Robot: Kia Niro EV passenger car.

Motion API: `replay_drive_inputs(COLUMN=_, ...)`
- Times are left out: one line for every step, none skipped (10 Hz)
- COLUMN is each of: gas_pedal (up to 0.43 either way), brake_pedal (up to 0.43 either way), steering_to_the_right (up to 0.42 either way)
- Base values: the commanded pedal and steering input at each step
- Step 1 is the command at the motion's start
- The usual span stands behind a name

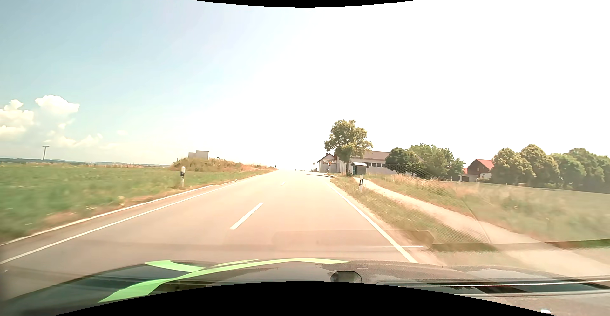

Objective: Follow the waypoints while adhering to traffic rules and regulations

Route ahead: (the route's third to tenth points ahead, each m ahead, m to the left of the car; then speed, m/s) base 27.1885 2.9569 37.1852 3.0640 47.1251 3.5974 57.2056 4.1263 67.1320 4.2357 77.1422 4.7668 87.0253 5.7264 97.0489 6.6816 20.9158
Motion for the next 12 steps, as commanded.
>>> replay_drive_inputs(gas_pedal=0.28, brake_pedal=0.0, steering_to_the_right=-0.019)
replay_drive_inputs(gas_pedal=0.28, brake_pedal=0.0, steering_to_the_right=-0.019)
replay_drive_inputs(gas_pedal=0.28, brake_pedal=0.0, steering_to_the_right=-0.02)
replay_drive_inputs(gas_pedal=0.28, brake_pedal=0.0, steering_to_the_right=-0.02)
replay_drive_inputs(gas_pedal=0.28, brake_pedal=0.0, steering_to_the_right=-0.02)
replay_drive_inputs(gas_pedal=0.28, brake_pedal=0.0, steering_to_the_right=-0.018)
replay_drive_inputs(gas_pedal=0.28, brake_pedal=0.0, steering_to_the_right=-0.016)
replay_drive_inputs(gas_pedal=0.28, brake_pedal=0.0, steering_to_the_right=-0.014)
replay_drive_inputs(gas_pedal=0.268, brake_pedal=0.0, steering_to_the_right=-0.013)
replay_drive_inputs(gas_pedal=0.268, brake_pedal=0.0, steering_to_the_right=-0.012)
replay_drive_inputs(gas_pedal=0.268, brake_pedal=0.0, steering_to_the_right=-0.01)
replay_drive_inputs(gas_pedal=0.26, brake_pedal=0.0, steering_to_the_right=-0.008)
